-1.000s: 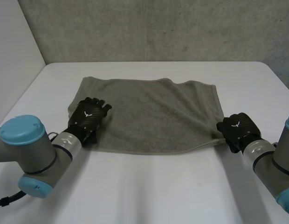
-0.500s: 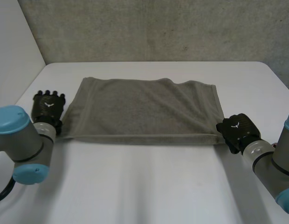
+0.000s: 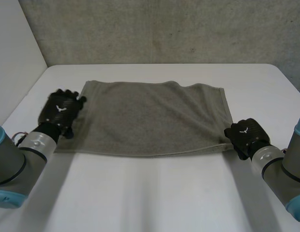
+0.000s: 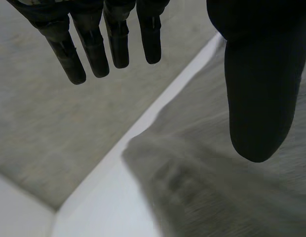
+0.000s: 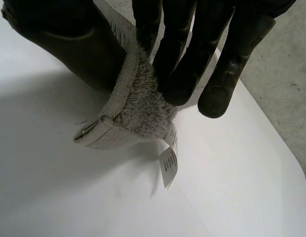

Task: Fold the towel.

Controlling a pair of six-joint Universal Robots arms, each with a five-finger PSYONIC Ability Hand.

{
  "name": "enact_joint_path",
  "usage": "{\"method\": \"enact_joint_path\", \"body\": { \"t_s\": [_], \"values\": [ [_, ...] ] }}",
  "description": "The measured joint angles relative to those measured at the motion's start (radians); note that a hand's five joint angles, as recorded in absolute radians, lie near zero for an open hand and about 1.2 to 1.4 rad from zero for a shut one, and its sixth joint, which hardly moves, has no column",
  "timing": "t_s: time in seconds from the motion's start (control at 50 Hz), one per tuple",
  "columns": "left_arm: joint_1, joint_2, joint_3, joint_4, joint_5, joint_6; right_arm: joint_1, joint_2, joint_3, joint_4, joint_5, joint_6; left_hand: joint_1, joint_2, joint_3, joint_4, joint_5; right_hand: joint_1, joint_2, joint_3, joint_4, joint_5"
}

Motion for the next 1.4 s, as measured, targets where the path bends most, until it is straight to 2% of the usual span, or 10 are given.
{"method": "enact_joint_path", "body": {
  "t_s": [0.04,0.12,0.24,0.34,0.52,0.74,1.0,1.4],
  "values": [
    [0.0,-0.005,0.007,-0.05,0.053,0.001,0.0,0.0,0.0,0.0,0.0,0.0,0.009,0.009,0.009,0.009,0.009,0.0,0.0,0.0,0.0,0.0],
    [0.001,-0.021,0.035,-0.148,0.091,0.004,0.0,0.0,0.001,0.0,0.0,0.0,0.011,0.013,0.012,0.012,0.013,0.0,0.0,0.0,0.0,0.0],
    [0.001,-0.053,0.083,-0.285,0.093,0.036,0.0,0.0,0.0,0.0,0.0,0.0,0.013,0.014,0.014,0.013,0.014,0.0,0.0,0.0,0.0,0.0],
    [0.007,-0.074,0.102,-0.337,0.083,0.098,0.0,0.001,0.0,0.0,0.0,0.0,0.013,0.014,0.014,0.013,0.014,0.0,0.0,0.0,0.0,0.0],
    [0.018,-0.118,0.104,-0.319,0.077,0.147,0.0,0.001,0.0,0.0,-0.001,0.0,0.02,0.022,0.022,0.022,0.023,0.0,0.0,0.0,0.0,0.0],
    [0.018,-0.155,0.101,-0.208,0.043,0.138,0.0,0.001,0.0,0.0,-0.001,0.0,0.057,0.057,0.058,0.057,0.058,0.0,0.0,0.0,0.0,0.0],
    [0.017,-0.212,0.144,-0.194,0.038,0.138,0.0,0.004,0.0,-0.001,0.0,0.0,0.101,0.101,0.101,0.102,0.087,0.0,0.0,0.0,0.0,0.0],
    [0.016,-0.228,0.199,-0.153,-0.002,0.078,-0.001,0.004,-0.001,-0.001,0.0,-0.001,0.379,0.379,0.379,0.38,0.139,0.0,0.0,0.0,0.0,0.0]
  ]
}}
